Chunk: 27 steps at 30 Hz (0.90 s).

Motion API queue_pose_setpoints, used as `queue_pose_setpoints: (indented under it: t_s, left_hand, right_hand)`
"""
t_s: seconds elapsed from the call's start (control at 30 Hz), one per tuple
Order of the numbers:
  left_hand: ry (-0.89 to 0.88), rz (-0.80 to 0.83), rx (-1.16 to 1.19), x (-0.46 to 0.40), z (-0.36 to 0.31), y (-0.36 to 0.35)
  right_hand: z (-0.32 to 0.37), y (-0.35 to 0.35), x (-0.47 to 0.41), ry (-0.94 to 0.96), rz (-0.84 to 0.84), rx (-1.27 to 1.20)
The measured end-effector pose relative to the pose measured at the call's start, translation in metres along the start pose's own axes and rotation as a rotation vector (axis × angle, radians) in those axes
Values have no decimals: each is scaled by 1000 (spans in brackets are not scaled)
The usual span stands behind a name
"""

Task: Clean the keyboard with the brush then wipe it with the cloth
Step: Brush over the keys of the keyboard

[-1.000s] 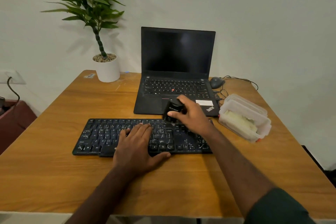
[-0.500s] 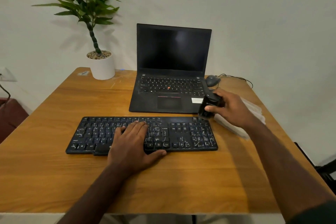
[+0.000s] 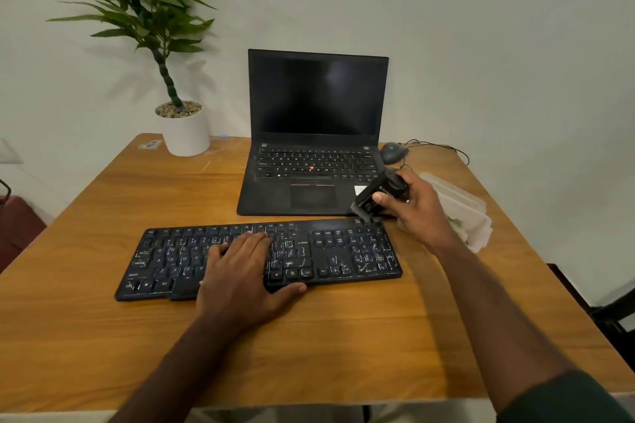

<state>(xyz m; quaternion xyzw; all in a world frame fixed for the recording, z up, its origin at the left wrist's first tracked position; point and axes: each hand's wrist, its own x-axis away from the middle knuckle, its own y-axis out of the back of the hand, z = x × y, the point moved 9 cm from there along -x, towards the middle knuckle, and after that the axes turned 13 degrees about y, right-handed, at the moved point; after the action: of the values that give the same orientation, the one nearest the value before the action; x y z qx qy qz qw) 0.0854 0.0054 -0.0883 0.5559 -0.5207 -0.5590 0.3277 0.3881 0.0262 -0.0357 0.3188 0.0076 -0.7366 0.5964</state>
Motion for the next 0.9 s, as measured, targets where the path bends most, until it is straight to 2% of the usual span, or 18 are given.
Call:
queue_pose_setpoints:
  t_s: [0.1,0.17,0.3,0.4,0.5,0.6,0.73,0.9]
  left_hand:
    - [0,-5,-12,-1,0,-1]
    - [1,-1,-17,-2,-1,-1]
    - [-14,10,-1,-2,-3,1]
    - [-20,-26,111,2,5,11]
    - [78,-66,150,9,43,22]
    - [256,-84,139,19,106,32]
    - [462,8,151,28,173,32]
    - [475,8,261,32,186,30]
  right_hand:
    - [4,-4,2,48,42,191]
    - [6,-20,4,54,82,228]
    - [17,-50,-5,57,131,156]
    - [36,-79,-9,84,156,99]
    - [58,-122,-8,131,198,32]
    - [76,-164,-11,166,262,-41]
    - [100,-222,-17,194,378,-94]
    - [133,-294,-32,279,521,-100]
